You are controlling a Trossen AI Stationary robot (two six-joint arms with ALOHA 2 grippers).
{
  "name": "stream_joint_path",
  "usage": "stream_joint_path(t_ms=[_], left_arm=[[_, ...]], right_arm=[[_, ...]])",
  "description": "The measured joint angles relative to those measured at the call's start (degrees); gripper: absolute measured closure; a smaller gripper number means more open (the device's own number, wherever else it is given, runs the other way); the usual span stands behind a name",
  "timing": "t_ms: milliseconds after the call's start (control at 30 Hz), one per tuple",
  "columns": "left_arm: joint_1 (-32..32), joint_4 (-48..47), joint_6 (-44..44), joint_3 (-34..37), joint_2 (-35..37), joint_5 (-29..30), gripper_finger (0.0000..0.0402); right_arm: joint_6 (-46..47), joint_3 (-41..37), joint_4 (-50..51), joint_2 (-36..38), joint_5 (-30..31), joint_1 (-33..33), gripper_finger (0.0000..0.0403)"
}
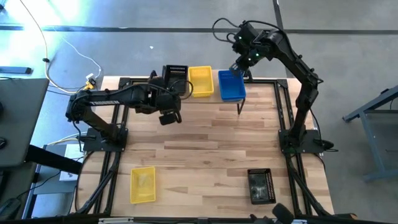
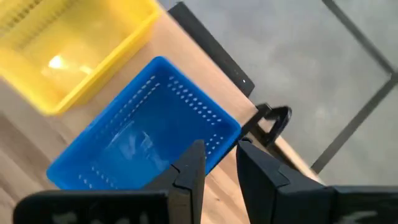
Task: Stack baskets on shelf by color
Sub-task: Adjust the stack of blue bins on the shelf
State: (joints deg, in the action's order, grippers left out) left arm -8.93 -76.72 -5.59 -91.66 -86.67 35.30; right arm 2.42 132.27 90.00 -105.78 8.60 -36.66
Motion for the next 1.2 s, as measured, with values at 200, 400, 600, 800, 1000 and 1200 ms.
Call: stream_joint_path(t_ms=[200, 400, 600, 800, 1000, 1200], left_arm=[[-3.04, 0.04, 5.31, 0.0, 3.16, -1.23, 0.025], [-4.73, 0.04, 5.84, 0.0, 6.99, -1.64, 0.025], [-4.76, 0.04, 5.84, 0.0, 10.46, -2.29, 0.025], [-4.83, 0.13, 7.39, 0.0, 12.17, -3.09, 0.025], [-4.83, 0.17, 10.05, 0.0, 12.17, -3.12, 0.025], [-4.83, 0.21, 11.39, 0.0, 12.14, -3.14, 0.025]], right_arm=[[6.87, 0.0, 0.01, 0.0, 2.62, -1.05, 0.0324], [10.62, 0.0, 0.0, 0.0, 4.09, -0.42, 0.0324], [14.47, -10.93, 0.12, 2.67, 8.14, -0.05, 0.0324], [19.6, -21.79, 0.1, 6.35, 8.86, -0.09, 0.0324], [24.44, -28.99, 0.07, 8.13, 5.97, 0.58, 0.0324], [27.07, -32.07, -0.84, 8.39, 4.3, 2.38, 0.0324]])
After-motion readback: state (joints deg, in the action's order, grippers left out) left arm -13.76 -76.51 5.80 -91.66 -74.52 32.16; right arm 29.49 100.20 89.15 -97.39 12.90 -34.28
